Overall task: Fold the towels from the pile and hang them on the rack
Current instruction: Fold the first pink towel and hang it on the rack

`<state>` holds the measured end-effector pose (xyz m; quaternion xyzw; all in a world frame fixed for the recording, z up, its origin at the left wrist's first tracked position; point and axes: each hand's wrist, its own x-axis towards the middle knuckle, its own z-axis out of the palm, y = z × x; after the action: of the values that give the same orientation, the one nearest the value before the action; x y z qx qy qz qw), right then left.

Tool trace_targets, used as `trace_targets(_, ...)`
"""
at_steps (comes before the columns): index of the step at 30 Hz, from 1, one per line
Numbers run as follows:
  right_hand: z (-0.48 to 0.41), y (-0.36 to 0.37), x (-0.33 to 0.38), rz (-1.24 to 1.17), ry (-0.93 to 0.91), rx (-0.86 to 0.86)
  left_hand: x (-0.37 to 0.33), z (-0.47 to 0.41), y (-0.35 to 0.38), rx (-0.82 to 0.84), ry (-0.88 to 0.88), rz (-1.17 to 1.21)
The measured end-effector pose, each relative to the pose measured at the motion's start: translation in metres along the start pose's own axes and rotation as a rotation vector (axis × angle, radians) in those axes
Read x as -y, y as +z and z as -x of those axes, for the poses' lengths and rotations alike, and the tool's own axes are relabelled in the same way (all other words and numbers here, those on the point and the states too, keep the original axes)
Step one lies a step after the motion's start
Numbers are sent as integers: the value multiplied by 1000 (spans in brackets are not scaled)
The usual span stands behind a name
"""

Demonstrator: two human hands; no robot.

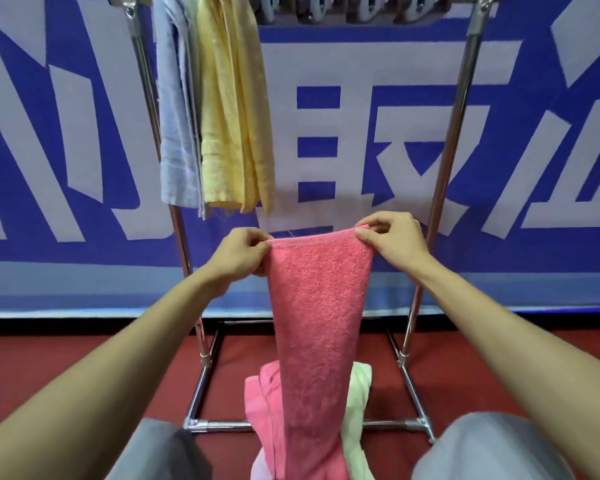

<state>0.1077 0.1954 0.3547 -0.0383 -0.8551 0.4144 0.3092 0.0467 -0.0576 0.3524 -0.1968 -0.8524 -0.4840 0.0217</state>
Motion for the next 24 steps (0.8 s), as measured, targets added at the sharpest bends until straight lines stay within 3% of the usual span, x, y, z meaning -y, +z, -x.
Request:
trace_targets(7,30,43,-49,-237,348,49,49,20,48,-19,-245,212)
trace_targets(12,51,66,-67,-383,524,111,57,30,66,-25,-510,548)
trace_targets(17,47,59,-62,-479,580,119,46,35,71,-48,-577,747)
trace_targets(24,72,69,-37,-593,582,307,39,50,87,-69,-569,790)
